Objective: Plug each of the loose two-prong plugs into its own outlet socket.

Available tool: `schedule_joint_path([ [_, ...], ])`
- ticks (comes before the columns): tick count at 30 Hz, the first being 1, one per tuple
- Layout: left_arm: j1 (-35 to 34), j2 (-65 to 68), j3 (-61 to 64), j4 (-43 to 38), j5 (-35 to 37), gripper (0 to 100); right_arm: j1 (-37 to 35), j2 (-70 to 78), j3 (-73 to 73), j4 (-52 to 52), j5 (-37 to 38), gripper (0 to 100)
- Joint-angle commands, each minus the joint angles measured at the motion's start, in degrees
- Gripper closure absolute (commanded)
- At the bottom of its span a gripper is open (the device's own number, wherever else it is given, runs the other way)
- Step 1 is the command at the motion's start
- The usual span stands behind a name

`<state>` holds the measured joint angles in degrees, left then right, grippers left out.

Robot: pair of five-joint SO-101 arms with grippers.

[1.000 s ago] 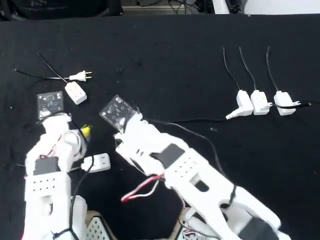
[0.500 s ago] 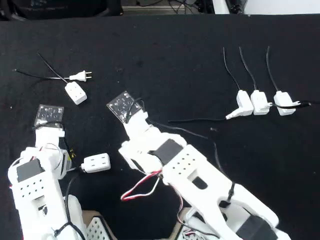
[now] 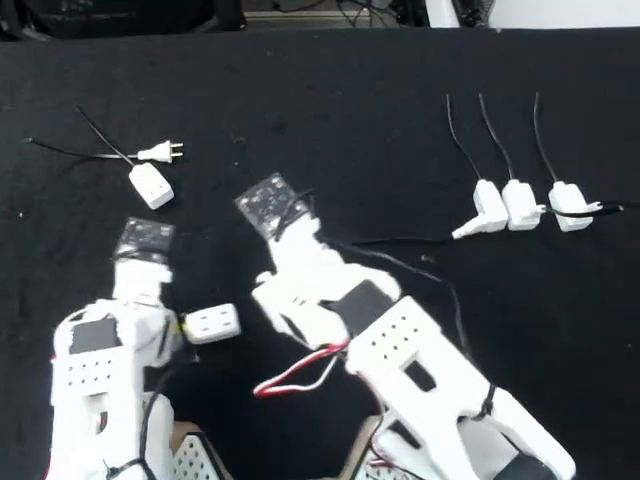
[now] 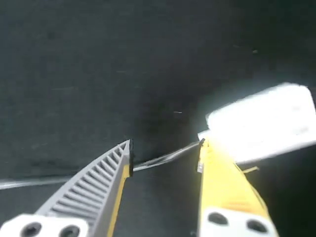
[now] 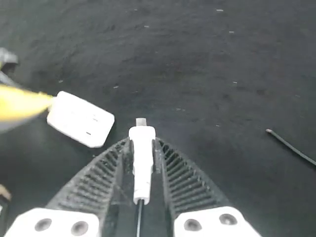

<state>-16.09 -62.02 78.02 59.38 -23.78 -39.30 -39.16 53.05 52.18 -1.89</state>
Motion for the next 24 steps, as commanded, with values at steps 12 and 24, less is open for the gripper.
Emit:
schedule_joint_path([
  [12,11.74,0.00,-7.52,0.26,7.03,77,2.46,-1.71,-3.38,3.60,2.99,98.8],
  [24,-11.74,3.25,-1.54,-4.75,7.03,77,-3.08,25.10,-25.98,18.20,2.73,98.8],
])
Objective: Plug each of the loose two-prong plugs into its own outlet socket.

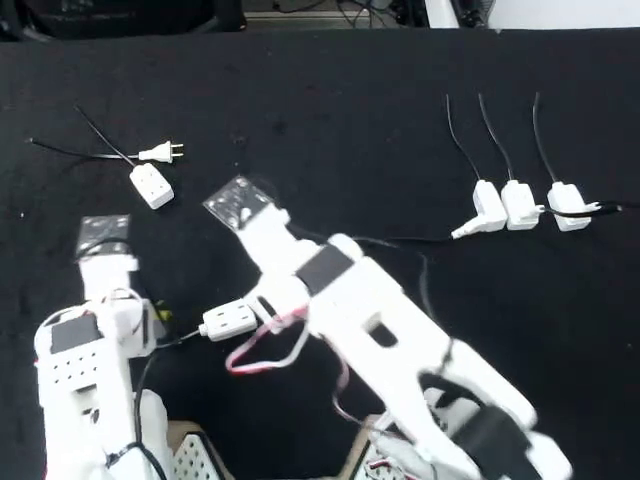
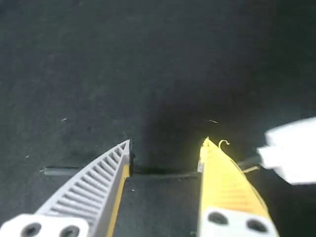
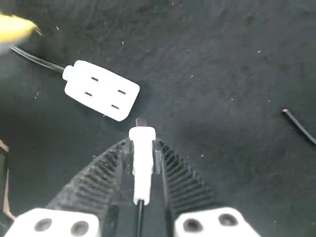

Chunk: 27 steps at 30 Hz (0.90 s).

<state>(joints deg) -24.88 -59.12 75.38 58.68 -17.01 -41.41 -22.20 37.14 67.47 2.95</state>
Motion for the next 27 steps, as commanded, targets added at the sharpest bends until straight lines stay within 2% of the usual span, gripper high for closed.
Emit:
schedule_joint_path([
  [1,-2.95,0.35,2.07,-5.45,0.35,77,-1.05,10.15,-12.09,4.04,-4.13,98.8],
  [5,-2.95,0.35,4.62,-7.82,1.76,77,-2.11,17.27,-20.44,9.58,-10.02,98.8],
  [9,-1.54,0.35,3.74,-8.09,5.45,77,-2.64,21.23,-24.75,13.10,-9.41,98.8],
  [15,13.58,1.05,3.21,-7.47,1.67,77,5.98,16.13,-20.26,13.98,-3.69,98.8],
  [22,22.90,1.05,1.80,-7.65,2.11,77,16.70,4.62,-9.19,13.98,1.93,98.8],
  [27,29.05,1.05,0.92,-8.00,6.33,77,20.66,-4.09,-3.30,14.24,4.40,98.8],
])
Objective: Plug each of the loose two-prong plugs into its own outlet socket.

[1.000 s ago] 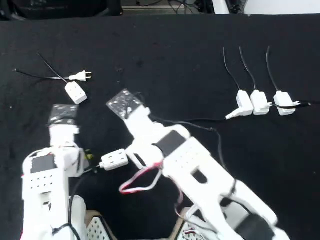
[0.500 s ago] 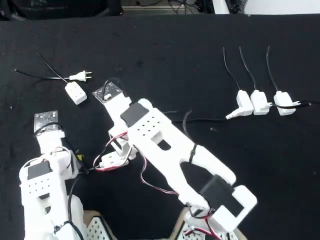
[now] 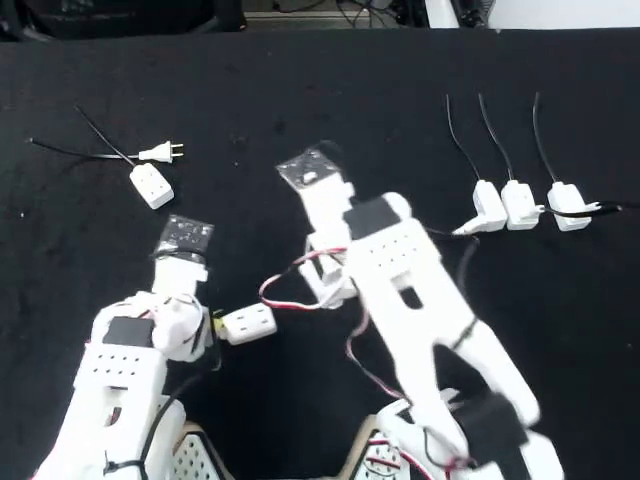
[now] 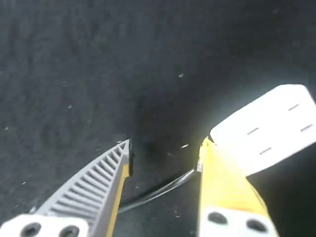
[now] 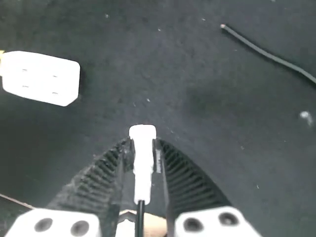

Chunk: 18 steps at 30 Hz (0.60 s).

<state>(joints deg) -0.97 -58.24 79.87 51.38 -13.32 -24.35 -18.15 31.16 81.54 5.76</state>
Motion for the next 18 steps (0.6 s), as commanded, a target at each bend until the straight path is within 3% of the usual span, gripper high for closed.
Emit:
schedule_joint_path([
  [1,6.29,0.26,-4.00,-0.70,3.16,77,4.04,-9.89,3.65,0.18,1.85,98.8],
  [10,7.52,6.33,-13.14,0.88,5.10,77,4.84,-16.66,7.60,1.32,4.31,98.8],
  [15,7.34,16.62,-18.42,13.01,-3.08,77,5.01,-15.96,7.60,1.41,4.22,98.8],
  [18,7.34,20.04,-18.95,10.64,-4.13,77,5.01,-16.04,7.60,1.41,4.22,98.8],
])
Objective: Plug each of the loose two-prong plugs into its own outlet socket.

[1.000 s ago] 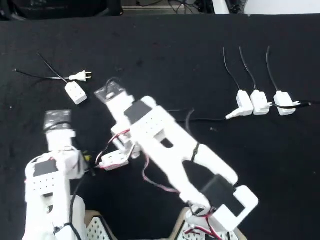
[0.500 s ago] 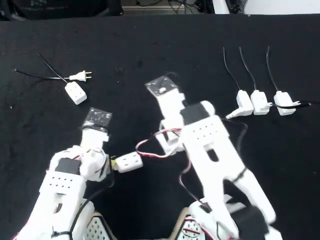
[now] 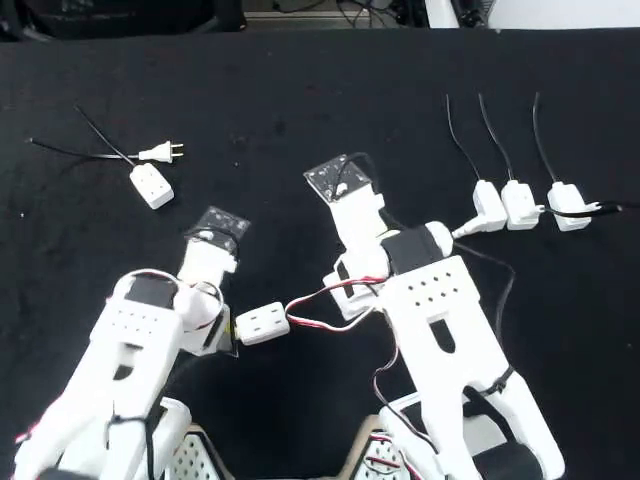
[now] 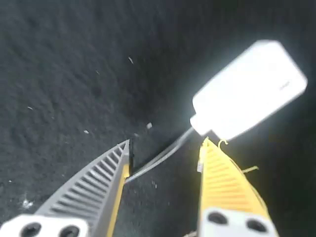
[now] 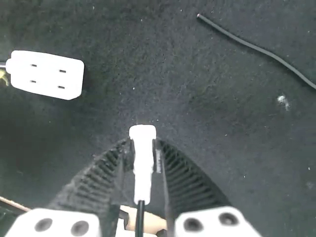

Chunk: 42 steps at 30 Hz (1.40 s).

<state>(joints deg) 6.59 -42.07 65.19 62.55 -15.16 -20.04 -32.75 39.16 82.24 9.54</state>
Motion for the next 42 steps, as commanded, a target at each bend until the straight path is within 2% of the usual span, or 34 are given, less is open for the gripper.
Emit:
schedule_joint_path([
  [1,0.04,4.57,-4.18,-2.11,-2.20,77,0.70,-1.54,-0.40,0.70,0.53,98.8],
  [5,5.49,6.33,-4.35,-4.48,-2.20,77,2.29,-1.54,-0.13,0.79,2.90,98.8],
  [9,10.86,6.59,-4.62,-7.12,-0.09,77,7.30,-1.45,-0.31,0.79,5.98,98.8],
  [17,11.30,12.40,-2.07,-23.65,4.92,77,14.95,-1.45,0.13,0.97,9.85,98.8],
  [21,10.15,21.01,-7.25,-26.73,7.56,77,15.12,-1.45,0.04,2.55,9.85,98.8],
  [24,7.52,27.25,-12.97,-24.88,8.26,77,15.12,-1.45,0.13,2.64,9.85,98.8],
  [28,6.02,29.54,-19.30,-16.79,8.26,77,15.03,-1.45,-0.04,2.37,9.85,98.8],
  [32,6.20,24.35,-21.67,-10.64,8.00,77,14.33,-1.45,-0.31,1.76,9.85,98.8],
  [38,6.11,12.40,-21.05,-2.90,7.65,76,8.62,-1.27,0.04,1.58,9.23,98.8],
  [40,5.67,11.08,-19.30,-0.18,4.92,76,6.77,-1.27,-0.31,1.49,9.23,98.8],
  [42,2.07,10.46,-16.75,1.76,2.46,76,4.57,-1.27,-1.27,0.97,8.79,98.8],
])
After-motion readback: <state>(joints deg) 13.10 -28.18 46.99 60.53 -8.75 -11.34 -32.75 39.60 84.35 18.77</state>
